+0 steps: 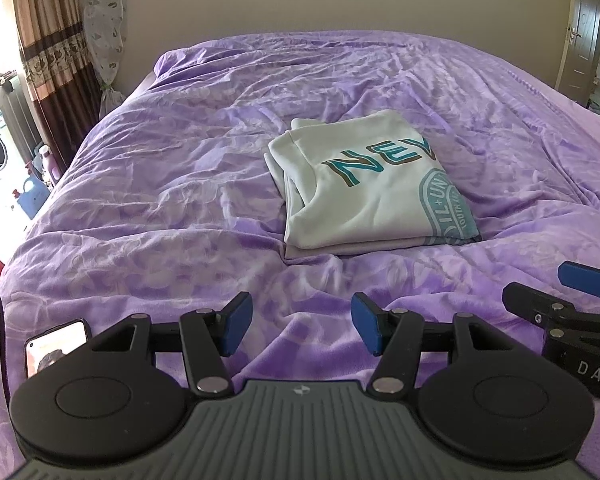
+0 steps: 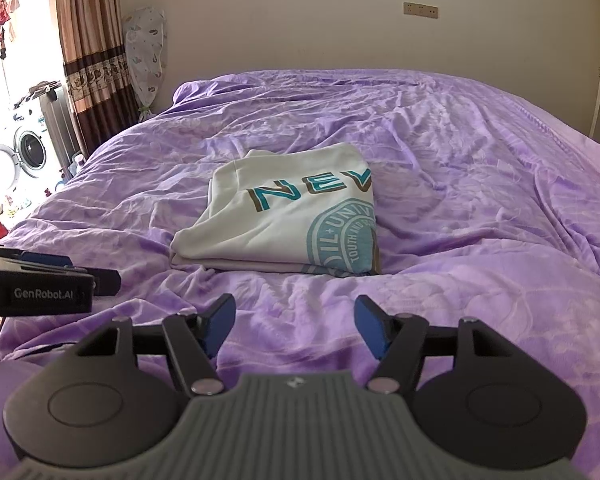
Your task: Fold small clothes
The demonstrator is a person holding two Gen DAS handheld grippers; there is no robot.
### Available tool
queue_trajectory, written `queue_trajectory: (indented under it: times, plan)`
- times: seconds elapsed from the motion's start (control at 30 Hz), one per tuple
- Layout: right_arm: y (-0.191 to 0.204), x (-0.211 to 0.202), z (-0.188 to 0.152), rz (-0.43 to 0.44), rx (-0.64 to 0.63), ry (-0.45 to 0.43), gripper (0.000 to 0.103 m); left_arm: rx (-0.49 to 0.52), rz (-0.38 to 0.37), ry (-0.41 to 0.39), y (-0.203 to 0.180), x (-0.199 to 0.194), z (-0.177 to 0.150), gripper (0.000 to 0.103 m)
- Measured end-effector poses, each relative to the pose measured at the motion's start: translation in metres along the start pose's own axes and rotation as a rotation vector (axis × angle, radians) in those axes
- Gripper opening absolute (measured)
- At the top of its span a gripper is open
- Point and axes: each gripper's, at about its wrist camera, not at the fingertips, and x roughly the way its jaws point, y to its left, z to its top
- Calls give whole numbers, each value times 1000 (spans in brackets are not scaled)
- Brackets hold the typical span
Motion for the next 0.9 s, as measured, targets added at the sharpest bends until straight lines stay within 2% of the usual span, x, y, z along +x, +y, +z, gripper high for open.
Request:
queue_trajectory:
  times: [0.9]
  plan:
    - [0, 0, -1, -1, 3, -1, 63, 6, 2, 1, -1, 0, -1, 68]
